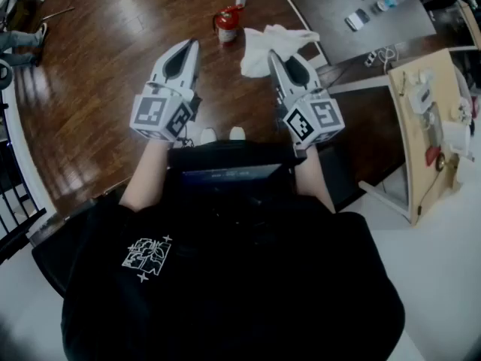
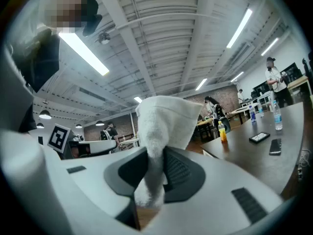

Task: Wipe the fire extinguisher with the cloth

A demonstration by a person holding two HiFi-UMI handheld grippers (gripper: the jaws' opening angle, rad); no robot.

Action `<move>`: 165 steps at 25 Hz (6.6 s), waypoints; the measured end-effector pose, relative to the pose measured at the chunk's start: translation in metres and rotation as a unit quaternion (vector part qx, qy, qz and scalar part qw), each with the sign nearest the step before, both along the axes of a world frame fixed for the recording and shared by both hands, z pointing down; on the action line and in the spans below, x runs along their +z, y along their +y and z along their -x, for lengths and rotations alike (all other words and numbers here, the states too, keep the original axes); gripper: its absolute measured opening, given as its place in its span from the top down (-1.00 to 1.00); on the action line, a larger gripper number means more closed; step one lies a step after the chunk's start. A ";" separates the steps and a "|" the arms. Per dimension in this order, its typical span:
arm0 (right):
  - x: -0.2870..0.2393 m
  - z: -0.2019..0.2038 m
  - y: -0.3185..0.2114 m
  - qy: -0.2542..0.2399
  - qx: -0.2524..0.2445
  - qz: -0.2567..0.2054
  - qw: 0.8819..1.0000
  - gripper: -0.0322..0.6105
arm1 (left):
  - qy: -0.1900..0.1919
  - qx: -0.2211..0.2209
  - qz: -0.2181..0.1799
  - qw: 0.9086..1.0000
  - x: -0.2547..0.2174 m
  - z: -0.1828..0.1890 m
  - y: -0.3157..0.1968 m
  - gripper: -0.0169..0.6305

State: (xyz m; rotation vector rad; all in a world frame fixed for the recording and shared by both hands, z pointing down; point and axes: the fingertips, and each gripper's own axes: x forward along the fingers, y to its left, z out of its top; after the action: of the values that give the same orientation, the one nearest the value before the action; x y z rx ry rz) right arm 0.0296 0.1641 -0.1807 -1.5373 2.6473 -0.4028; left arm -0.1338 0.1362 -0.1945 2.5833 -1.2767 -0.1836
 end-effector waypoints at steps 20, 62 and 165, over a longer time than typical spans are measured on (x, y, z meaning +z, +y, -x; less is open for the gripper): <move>0.005 -0.017 -0.006 -0.003 -0.001 0.005 1.000 0.59 | -0.010 0.007 0.004 1.000 0.006 -0.017 -0.010 0.95; 0.072 -0.056 -0.134 0.001 0.006 0.061 0.998 0.59 | -0.015 0.021 0.037 0.999 0.059 -0.056 -0.146 0.95; 0.948 -0.061 -0.444 0.055 -0.007 0.249 0.967 0.60 | -0.029 0.007 -0.014 0.999 0.638 -0.010 -0.309 0.95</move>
State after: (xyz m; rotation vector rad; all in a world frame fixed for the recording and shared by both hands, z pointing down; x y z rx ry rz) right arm 0.0903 -0.2798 0.7676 -1.6963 2.7815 -1.0843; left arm -0.1241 -0.1727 0.4431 2.6389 -1.2834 -0.1251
